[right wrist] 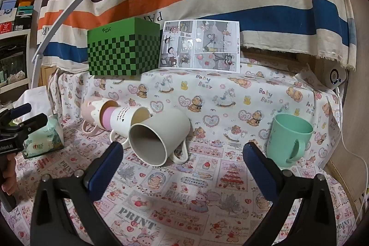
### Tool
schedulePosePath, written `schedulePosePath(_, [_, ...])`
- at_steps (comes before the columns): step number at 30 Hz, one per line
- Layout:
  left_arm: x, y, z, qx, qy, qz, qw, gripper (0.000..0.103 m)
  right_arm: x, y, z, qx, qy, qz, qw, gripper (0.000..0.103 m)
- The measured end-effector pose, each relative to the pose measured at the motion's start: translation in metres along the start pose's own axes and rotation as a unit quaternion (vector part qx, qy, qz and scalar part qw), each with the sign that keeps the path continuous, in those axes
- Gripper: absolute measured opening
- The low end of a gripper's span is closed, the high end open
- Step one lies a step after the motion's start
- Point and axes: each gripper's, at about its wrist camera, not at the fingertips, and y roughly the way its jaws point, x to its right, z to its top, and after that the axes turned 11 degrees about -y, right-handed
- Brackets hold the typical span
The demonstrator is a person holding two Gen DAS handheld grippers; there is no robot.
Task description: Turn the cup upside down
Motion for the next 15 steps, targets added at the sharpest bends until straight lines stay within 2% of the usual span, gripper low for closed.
schedulePosePath(15, [-0.001,0.0001,0.0003,0.0,0.0,0.001,1.0,0.103,-0.0004,-0.0002,-0.0004,-0.002,0.001,0.001,1.0,0.103])
